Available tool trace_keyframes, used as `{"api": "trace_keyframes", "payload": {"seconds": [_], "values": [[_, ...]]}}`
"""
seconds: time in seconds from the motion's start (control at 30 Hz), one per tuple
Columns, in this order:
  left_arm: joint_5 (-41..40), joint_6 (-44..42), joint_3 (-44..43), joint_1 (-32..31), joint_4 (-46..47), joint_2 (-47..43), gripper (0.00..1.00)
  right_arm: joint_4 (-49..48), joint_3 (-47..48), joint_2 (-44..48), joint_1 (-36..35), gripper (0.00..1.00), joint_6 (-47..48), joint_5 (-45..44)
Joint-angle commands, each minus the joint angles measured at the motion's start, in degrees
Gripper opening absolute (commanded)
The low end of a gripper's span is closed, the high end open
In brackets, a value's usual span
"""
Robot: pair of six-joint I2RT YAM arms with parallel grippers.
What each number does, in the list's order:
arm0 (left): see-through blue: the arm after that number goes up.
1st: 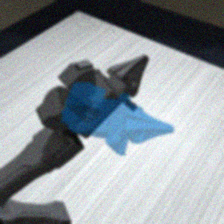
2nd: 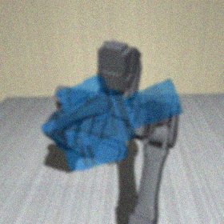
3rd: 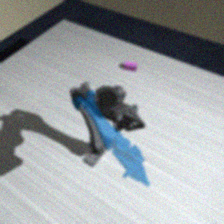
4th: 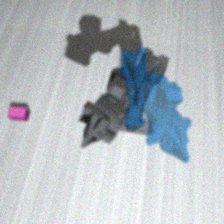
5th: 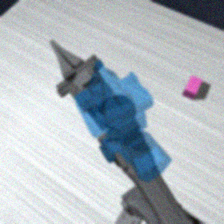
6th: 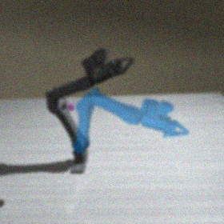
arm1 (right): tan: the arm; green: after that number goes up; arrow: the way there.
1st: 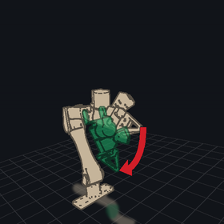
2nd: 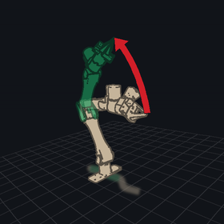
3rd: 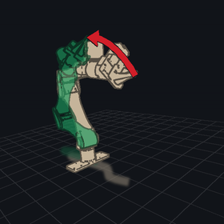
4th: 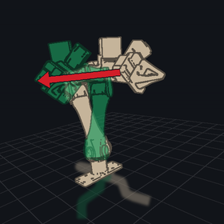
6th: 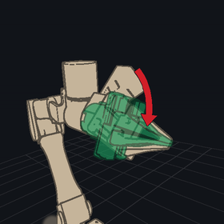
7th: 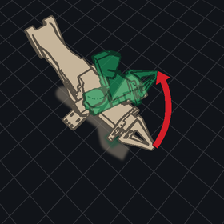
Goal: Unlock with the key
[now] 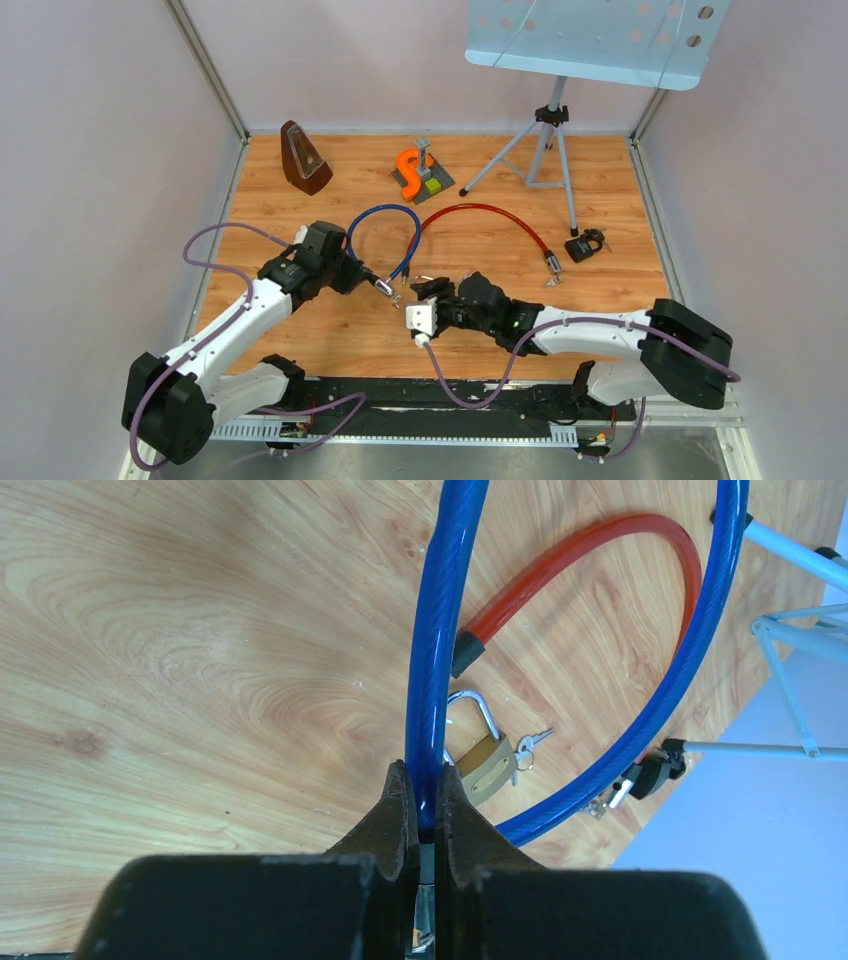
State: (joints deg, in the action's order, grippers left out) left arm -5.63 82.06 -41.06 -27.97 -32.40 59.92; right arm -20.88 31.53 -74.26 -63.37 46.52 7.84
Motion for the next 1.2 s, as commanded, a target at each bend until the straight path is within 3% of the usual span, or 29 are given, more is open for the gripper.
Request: {"api": "trace_keyframes", "payload": {"seconds": [0.0, 0.43, 0.6, 0.7, 1.17], "values": [[0.2, -1.6, -3.6, 0.3, 1.4, -0.6, 0.0, -7.0, 2.6, -3.4, -2.5, 0.51, 7.6, -2.1], [0.8, -1.2, -3.4, 0.3, 1.5, -1.6, 0.0, -14.7, 4.9, -11.4, -4.9, 0.33, 10.9, -5.2], [1.3, -0.1, -2.5, 0.3, 2.9, -2.6, 0.0, -15.0, 5.9, -13.3, -5.1, 0.13, 6.4, -6.7], [1.4, 1.2, -0.2, 0.3, 5.2, -4.8, 0.0, -15.6, 6.3, -13.3, -5.0, 0.01, -0.2, -7.7], [4.0, 10.7, 15.1, 0.4, 23.8, -16.5, 0.0, -23.6, 3.7, -10.5, -1.0, 0.0, -46.6, -2.5]]}}
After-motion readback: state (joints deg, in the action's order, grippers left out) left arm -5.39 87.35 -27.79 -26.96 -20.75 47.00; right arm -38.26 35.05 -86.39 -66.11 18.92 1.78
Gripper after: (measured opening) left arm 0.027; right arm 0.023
